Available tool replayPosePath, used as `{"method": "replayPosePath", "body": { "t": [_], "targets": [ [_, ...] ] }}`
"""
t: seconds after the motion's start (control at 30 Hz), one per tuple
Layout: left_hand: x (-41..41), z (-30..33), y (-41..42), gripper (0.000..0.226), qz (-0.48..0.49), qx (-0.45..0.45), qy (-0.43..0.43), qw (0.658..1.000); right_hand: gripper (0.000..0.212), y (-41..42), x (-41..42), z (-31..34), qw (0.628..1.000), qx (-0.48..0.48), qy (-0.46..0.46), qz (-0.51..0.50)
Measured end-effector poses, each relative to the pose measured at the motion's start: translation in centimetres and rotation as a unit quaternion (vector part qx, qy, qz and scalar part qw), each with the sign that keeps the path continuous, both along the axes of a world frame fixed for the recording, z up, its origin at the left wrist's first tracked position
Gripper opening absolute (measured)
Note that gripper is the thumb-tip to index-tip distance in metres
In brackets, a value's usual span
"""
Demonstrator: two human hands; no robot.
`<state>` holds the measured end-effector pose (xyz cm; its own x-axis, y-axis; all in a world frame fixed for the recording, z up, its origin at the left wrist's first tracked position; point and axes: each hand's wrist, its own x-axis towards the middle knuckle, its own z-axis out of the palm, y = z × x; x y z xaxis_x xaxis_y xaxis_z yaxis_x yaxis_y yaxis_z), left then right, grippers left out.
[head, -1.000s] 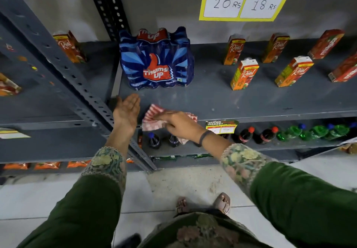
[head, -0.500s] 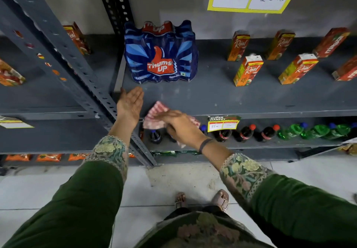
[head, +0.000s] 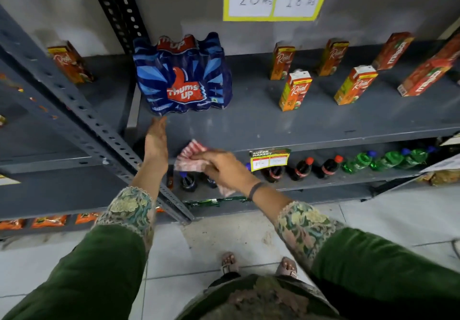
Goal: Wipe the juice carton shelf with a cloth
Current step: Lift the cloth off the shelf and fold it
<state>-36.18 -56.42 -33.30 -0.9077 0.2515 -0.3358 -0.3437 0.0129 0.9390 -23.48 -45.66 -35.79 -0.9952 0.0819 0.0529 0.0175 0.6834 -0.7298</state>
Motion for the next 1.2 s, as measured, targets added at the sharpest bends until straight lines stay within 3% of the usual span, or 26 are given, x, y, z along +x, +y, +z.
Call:
{"method": "replayPosePath", "body": {
  "t": [0.07,0.13,0.2,0.27,0.37,0.47,0.57,0.63,0.77,0.9,0.97,1.1,1.2],
  "targets": [
    [1.4,0.3,1.2,0.053,-0.026,-0.061,0.029,0.997,0.029,0.5,1.8,-0.1,0.975,-0.214,-0.022,-0.058],
    [3.1,0.5,2.7,0.060,-0.086,-0.086,0.042,0.992,0.027,2.3,3.4,0.3,0.861,-0.488,-0.055,-0.131],
    [4.9,0.6,4.6,0.062,-0.227,-0.103,0.057,0.967,0.031,5.8,4.5,0.3,0.751,-0.639,-0.087,-0.141],
    [7.4,1.0,6.9,0.041,-0.325,-0.109,0.078,0.936,0.038,9.3,6.3,1.1,0.727,-0.664,-0.106,-0.139],
    [10.9,1.3,11.2,0.016,-0.354,-0.089,0.125,0.922,0.006,14.9,9.8,1.8,0.714,-0.671,-0.139,-0.145],
    [14.5,1.2,16.1,0.017,-0.290,-0.079,0.139,0.944,0.036,20.4,14.4,2.5,0.684,-0.682,-0.159,-0.203],
    [19.0,1.4,21.1,0.025,-0.186,-0.061,0.190,0.962,0.045,25.4,20.3,3.2,0.719,-0.632,-0.198,-0.209],
    [22.7,1.7,24.5,0.023,-0.155,-0.032,0.219,0.963,0.051,28.8,24.0,3.7,0.737,-0.610,-0.160,-0.241],
    [29.4,3.9,31.5,0.012,-0.141,-0.025,0.325,0.935,0.038,34.4,29.2,7.0,0.779,-0.508,0.046,-0.366],
    [34.3,9.1,37.4,0.012,-0.077,-0.055,0.497,0.863,0.036,39.1,31.9,12.4,0.827,-0.217,0.234,-0.463],
    [36.1,12.0,39.8,0.018,-0.076,-0.057,0.549,0.830,0.026,40.7,32.9,15.6,0.812,-0.062,0.321,-0.485],
    [38.4,18.3,45.4,0.028,-0.089,-0.033,0.670,0.737,0.006,44.7,34.7,22.8,0.722,0.128,0.424,-0.532],
    [39.5,24.6,49.7,0.035,-0.108,-0.009,0.678,0.727,0.011,48.8,35.4,27.9,0.672,0.197,0.449,-0.555]
  ]
}}
